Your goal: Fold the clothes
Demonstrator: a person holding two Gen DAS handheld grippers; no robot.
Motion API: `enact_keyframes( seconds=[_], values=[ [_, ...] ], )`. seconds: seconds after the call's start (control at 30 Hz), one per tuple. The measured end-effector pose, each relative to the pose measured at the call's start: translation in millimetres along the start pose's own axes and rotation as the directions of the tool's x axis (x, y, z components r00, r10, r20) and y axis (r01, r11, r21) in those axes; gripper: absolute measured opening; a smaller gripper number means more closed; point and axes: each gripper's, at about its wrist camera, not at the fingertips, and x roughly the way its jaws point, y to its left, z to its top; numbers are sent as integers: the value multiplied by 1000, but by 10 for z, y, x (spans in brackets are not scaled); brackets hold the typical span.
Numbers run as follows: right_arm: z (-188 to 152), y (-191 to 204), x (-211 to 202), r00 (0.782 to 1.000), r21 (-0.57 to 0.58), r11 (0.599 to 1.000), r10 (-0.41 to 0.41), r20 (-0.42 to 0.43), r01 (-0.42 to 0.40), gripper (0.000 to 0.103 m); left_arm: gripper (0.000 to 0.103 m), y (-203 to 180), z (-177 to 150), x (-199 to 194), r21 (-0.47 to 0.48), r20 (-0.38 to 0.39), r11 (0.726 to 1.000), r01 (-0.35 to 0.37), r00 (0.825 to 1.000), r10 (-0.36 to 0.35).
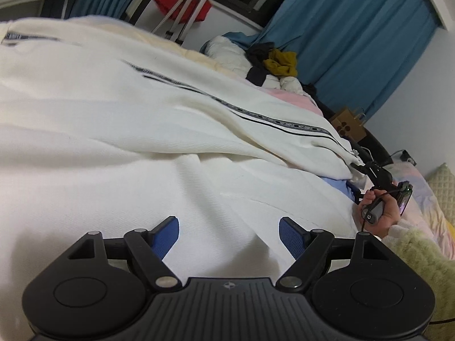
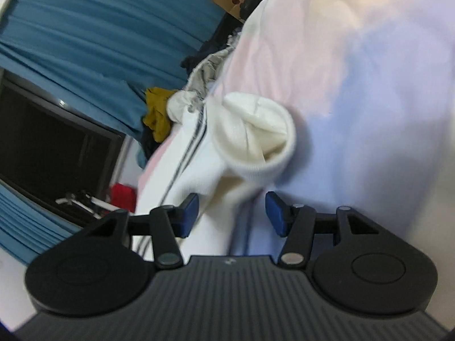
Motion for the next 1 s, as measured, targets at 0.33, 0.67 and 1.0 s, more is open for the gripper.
enact_keyframes(
  seconds=[0.33,0.67,1.0],
  values=[
    [50,499,-428,993,-125,992,30,113,-16,7,79,77,80,-53,-19,37,1000,13,999,-13],
    [-101,88,-937,973,-168,960,-208,97,222,7,79,317,245,-470,-151,75,988,16,997,-5],
    [-365,436,-1794,966,-245,935,-250,65,258,9,79,951,346,-1248,-422,65,905,-50,994,85]
  ],
)
